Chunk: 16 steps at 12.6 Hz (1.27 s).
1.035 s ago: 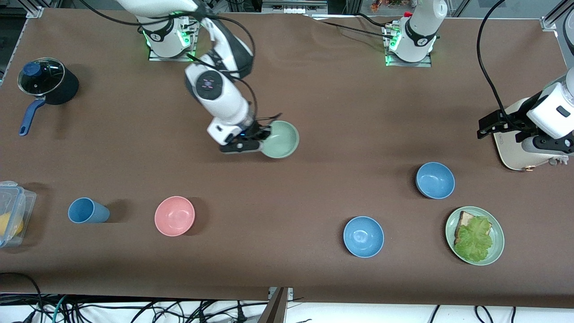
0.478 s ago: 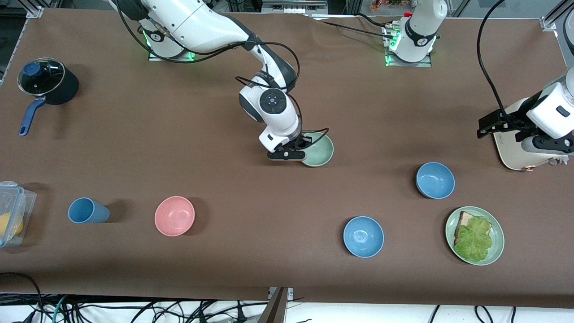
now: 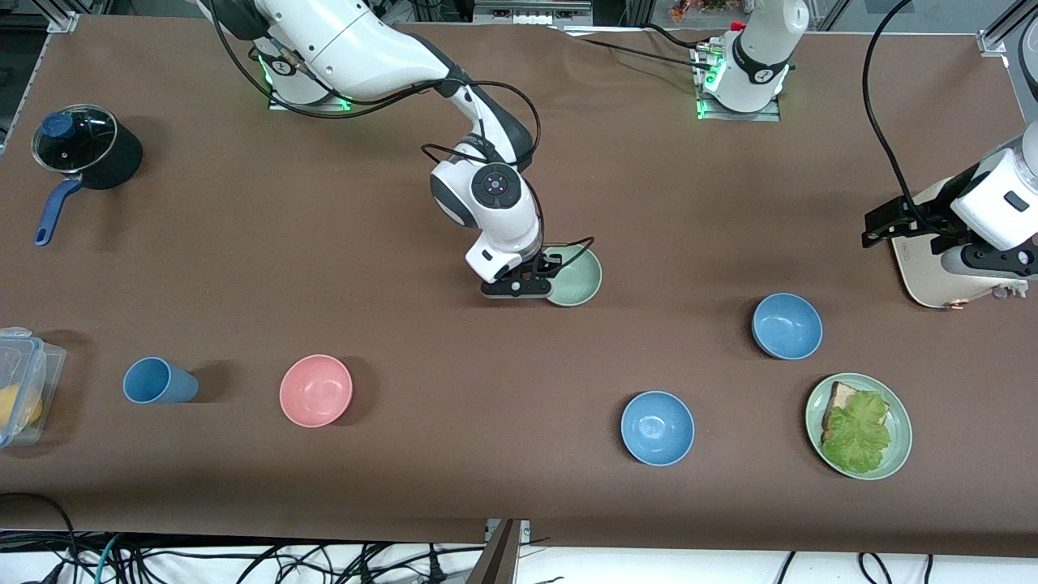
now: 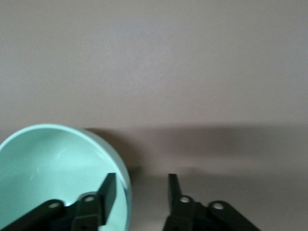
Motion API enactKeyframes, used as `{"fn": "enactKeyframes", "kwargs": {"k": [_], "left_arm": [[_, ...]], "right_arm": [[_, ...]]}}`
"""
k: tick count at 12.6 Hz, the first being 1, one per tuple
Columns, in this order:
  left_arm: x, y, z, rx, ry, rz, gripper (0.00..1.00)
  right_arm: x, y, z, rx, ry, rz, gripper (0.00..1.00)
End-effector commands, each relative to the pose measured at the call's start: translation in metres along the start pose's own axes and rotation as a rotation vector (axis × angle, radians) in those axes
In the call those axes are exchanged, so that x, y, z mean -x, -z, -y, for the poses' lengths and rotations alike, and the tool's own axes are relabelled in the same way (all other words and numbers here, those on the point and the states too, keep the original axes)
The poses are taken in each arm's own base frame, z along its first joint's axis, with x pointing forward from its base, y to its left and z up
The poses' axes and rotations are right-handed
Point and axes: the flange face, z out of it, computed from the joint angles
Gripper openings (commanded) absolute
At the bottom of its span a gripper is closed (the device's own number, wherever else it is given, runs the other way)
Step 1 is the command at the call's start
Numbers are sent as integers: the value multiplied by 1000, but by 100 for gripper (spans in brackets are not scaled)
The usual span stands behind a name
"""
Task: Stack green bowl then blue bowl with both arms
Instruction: 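Release the green bowl and withdraw the right gripper to rest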
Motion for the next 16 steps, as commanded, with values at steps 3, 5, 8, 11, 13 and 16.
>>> {"fn": "enactKeyframes", "kwargs": {"k": [3,5,8,11,13,16], "left_arm": [[3,6,2,-11,1,9,100],[3,6,5,-9,8,8,100],[2,4,4,0,10,11,100],[2,3,19,5,29,12,100],[-3,-14,37,9,55,41,100],[-10,-58,77,24,109,140,100]], "right_arm": [[-78,120,-84,93,-97,-10,100],[-108,158,-135,111,-78,-6,100],[-135,224,-211,14,-55,73,100],[-126,306,-265,62,-66,101,100],[-121,341,-311,99,-61,122,100],[-120,373,-365,110,-18,111,100]]}}
